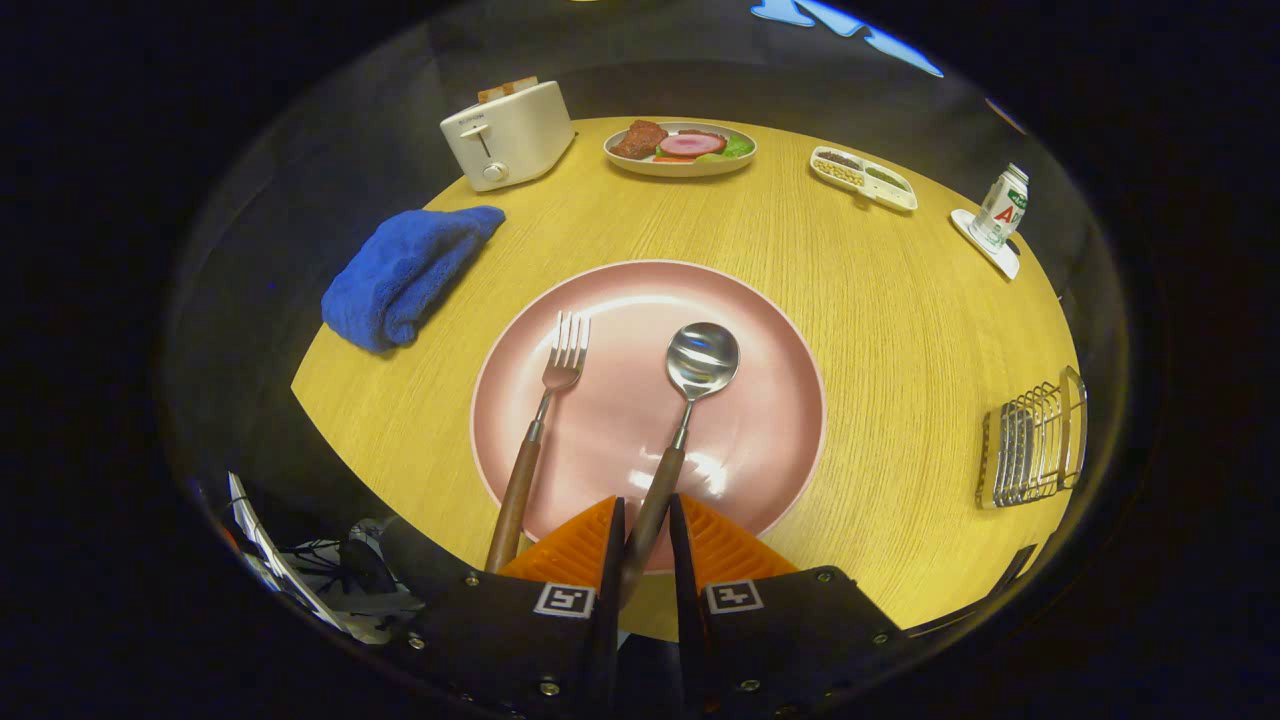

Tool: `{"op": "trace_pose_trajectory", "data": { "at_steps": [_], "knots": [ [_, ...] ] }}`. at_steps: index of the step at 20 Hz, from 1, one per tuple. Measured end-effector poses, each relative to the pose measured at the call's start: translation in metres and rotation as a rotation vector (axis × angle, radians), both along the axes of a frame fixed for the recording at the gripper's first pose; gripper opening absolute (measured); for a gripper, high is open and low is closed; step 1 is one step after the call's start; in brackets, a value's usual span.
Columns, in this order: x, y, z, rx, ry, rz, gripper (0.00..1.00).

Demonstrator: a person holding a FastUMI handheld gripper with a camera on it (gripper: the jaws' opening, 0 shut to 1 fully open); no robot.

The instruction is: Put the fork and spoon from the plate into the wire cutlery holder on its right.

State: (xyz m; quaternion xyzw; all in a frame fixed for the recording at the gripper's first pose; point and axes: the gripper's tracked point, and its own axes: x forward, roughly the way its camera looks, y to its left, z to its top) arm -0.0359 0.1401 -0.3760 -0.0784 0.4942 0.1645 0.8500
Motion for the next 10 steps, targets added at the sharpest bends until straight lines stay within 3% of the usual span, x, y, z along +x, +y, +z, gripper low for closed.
{"op": "trace_pose_trajectory", "data": {
  "at_steps": [3,5,10],
  "knots": [
    [0.0,-0.009,-0.011,-0.027,0.042,-0.043,0.26],
    [0.009,-0.004,-0.013,0.026,0.08,-0.078,0.08],
    [0.008,-0.003,-0.001,0.086,0.069,-0.125,0.08]
  ]
}}
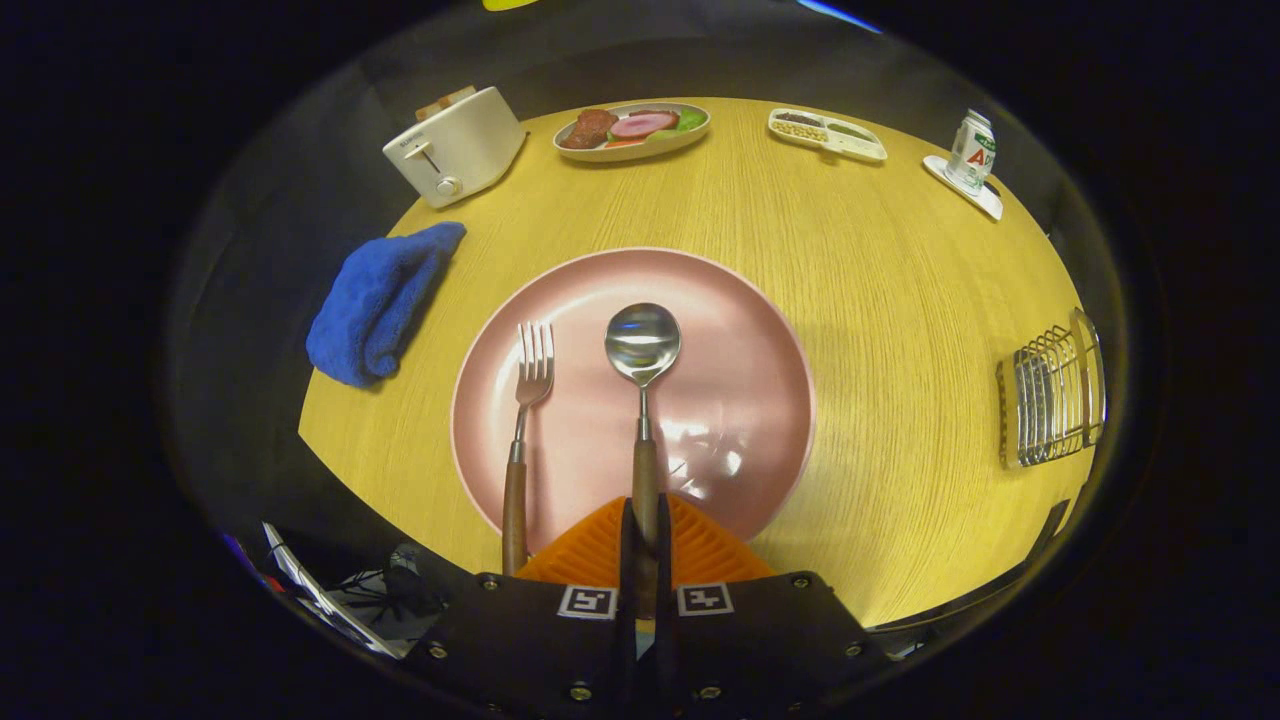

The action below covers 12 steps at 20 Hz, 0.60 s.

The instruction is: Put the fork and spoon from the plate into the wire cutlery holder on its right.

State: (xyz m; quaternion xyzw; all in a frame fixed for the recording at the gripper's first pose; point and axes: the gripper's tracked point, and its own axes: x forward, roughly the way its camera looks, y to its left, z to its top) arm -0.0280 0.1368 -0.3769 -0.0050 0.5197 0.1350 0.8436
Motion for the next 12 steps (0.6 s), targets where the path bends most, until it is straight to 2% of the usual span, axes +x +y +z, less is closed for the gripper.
{"op": "trace_pose_trajectory", "data": {
  "at_steps": [6,12],
  "knots": [
    [0.009,-0.003,0.034,0.144,-0.036,-0.109,0.08],
    [0.024,-0.046,0.075,0.185,-0.131,-0.245,0.08]
  ]
}}
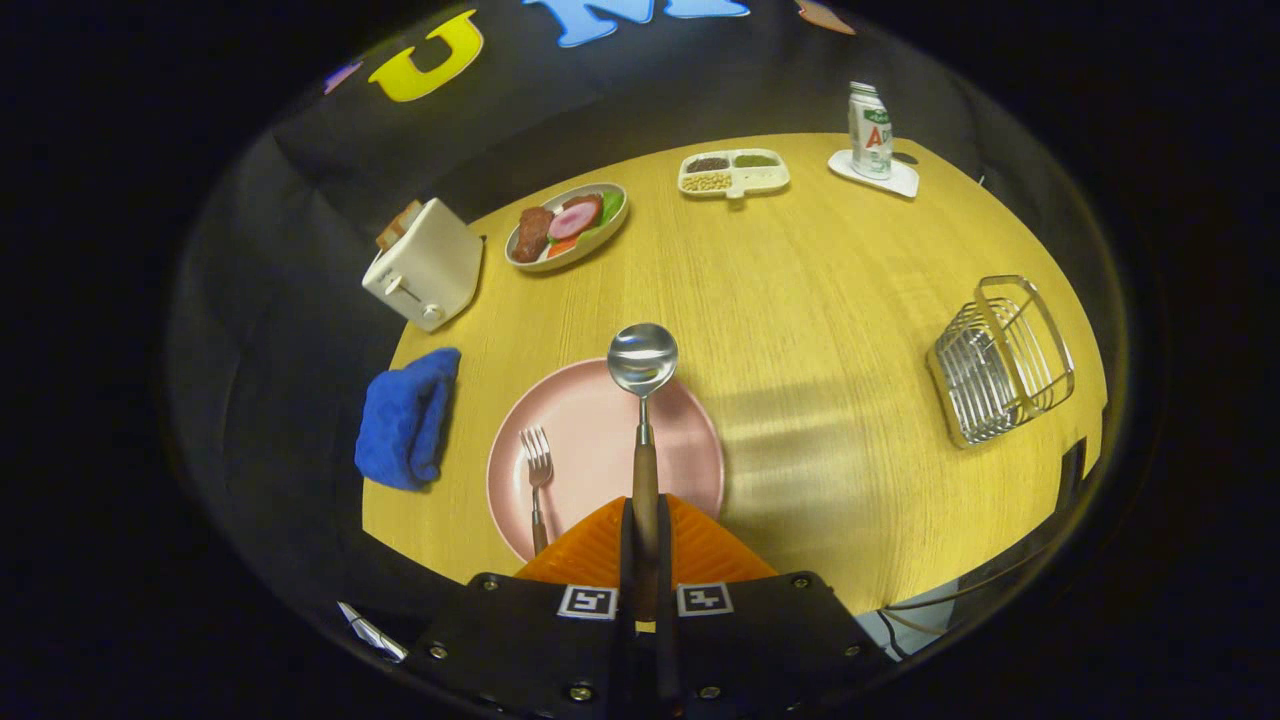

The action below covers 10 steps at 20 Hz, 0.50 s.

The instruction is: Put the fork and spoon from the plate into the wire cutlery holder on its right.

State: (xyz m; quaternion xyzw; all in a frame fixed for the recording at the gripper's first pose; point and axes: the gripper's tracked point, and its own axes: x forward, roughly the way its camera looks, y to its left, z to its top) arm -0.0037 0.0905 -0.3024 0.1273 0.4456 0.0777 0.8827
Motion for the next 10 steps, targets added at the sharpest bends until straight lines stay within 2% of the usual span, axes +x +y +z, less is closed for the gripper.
{"op": "trace_pose_trajectory", "data": {
  "at_steps": [6,10],
  "knots": [
    [0.005,-0.073,0.039,0.01,-0.081,-0.166,0.08],
    [-0.008,-0.129,0.05,-0.002,-0.103,-0.278,0.08]
  ]
}}
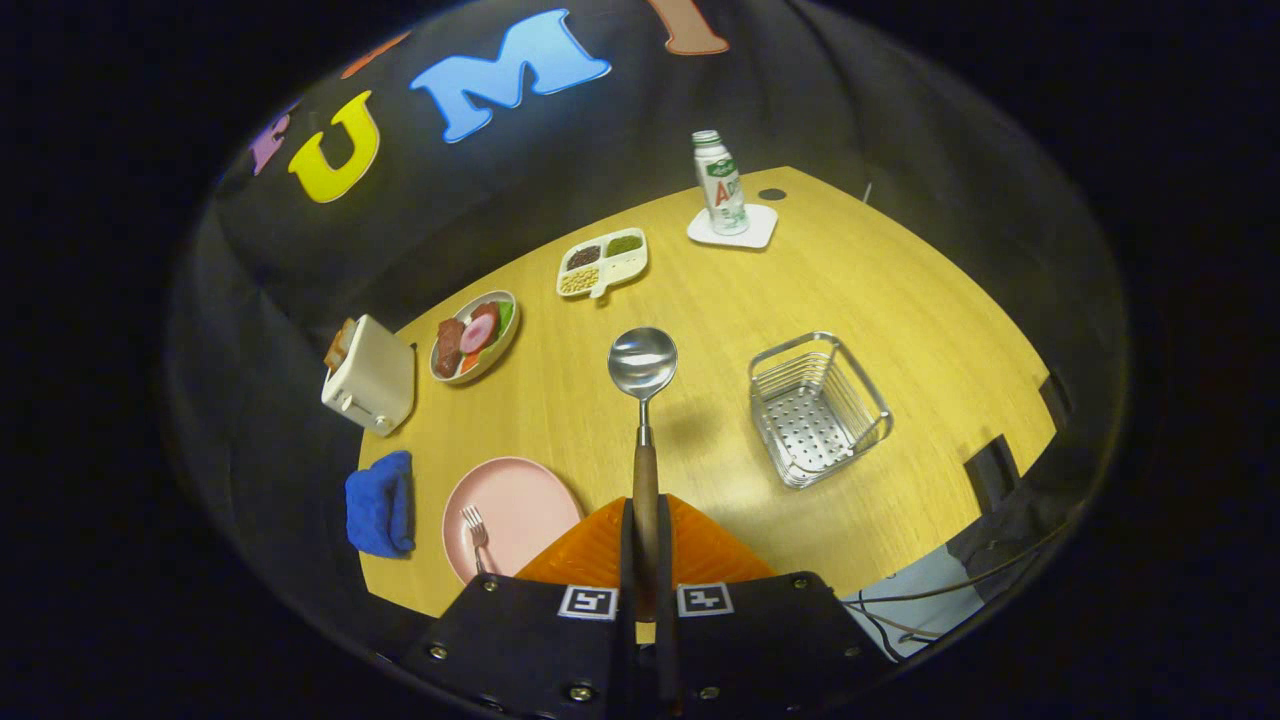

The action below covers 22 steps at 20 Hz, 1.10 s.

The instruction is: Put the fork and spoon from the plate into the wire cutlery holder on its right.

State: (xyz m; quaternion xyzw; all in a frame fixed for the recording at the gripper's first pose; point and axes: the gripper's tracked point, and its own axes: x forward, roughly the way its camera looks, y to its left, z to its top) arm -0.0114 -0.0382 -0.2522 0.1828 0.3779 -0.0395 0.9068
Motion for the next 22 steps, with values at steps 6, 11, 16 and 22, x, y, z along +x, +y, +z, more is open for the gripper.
{"op": "trace_pose_trajectory", "data": {
  "at_steps": [6,11,16,22],
  "knots": [
    [-0.032,-0.044,-0.008,0.048,0.044,-0.119,0.08],
    [-0.042,-0.054,-0.015,0.103,0.099,-0.179,0.08],
    [-0.039,-0.061,-0.015,0.066,0.105,-0.207,0.08],
    [-0.028,-0.073,0.004,0.071,0.05,-0.243,0.15]
  ]
}}
